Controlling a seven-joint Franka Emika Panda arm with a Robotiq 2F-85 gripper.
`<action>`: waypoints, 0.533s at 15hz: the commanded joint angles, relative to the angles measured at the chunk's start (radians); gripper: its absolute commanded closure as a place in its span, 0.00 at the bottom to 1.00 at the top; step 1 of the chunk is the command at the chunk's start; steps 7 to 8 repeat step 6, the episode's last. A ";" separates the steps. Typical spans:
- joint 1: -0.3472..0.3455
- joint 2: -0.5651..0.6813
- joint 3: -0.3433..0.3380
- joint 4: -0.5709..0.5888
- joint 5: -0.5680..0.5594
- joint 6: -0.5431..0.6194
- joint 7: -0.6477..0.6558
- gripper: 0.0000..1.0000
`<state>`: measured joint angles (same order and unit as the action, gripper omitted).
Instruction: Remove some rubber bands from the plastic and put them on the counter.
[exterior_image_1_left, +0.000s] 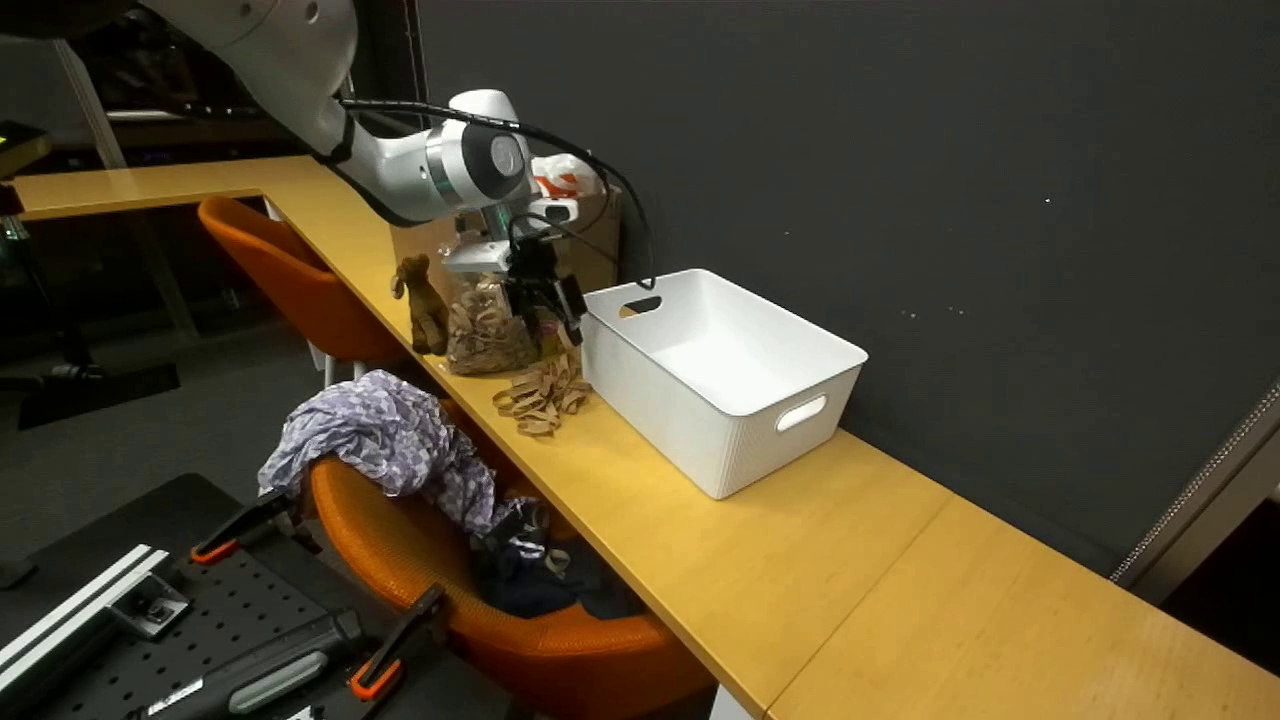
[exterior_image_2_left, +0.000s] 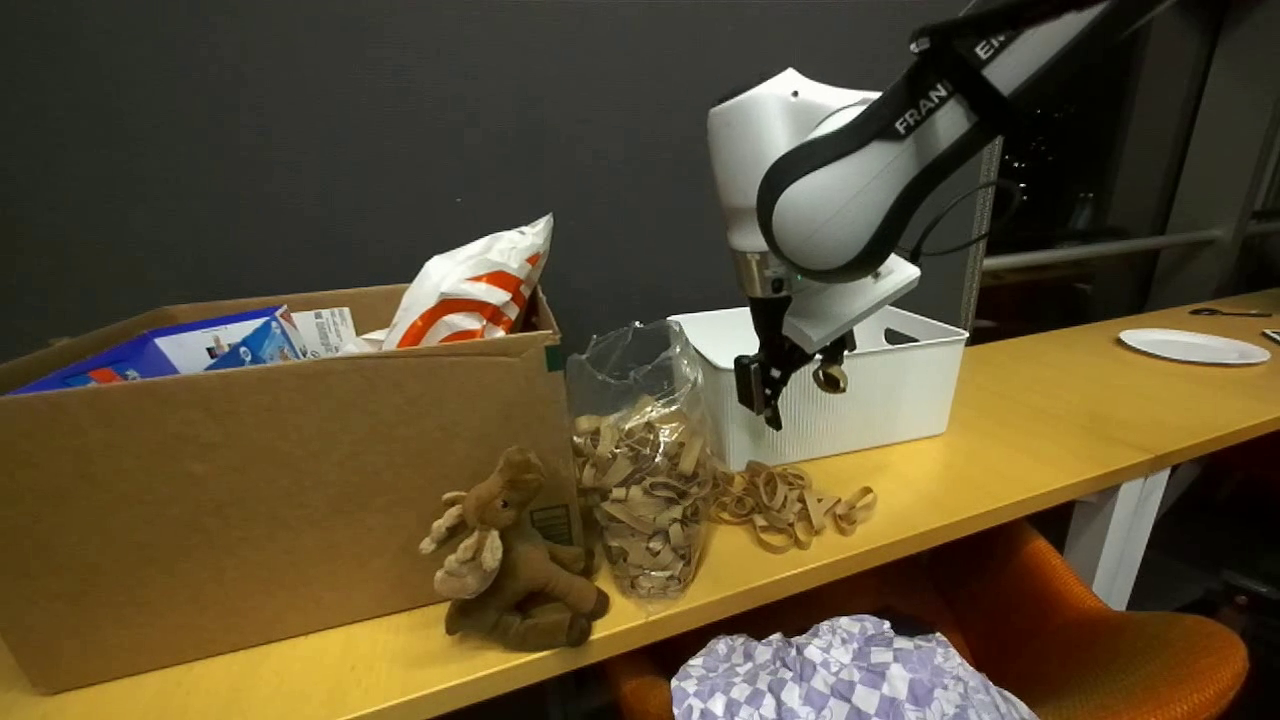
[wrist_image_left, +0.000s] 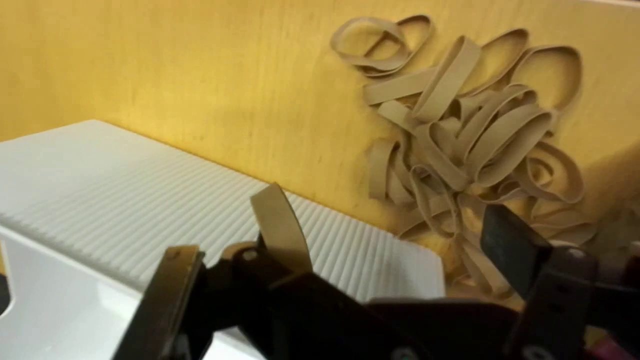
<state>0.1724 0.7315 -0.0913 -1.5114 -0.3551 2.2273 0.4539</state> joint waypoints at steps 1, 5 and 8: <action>-0.047 -0.010 0.040 -0.057 0.102 0.086 -0.102 0.00; -0.050 -0.021 0.049 -0.080 0.168 0.102 -0.153 0.00; -0.047 -0.021 0.045 -0.077 0.178 0.098 -0.151 0.00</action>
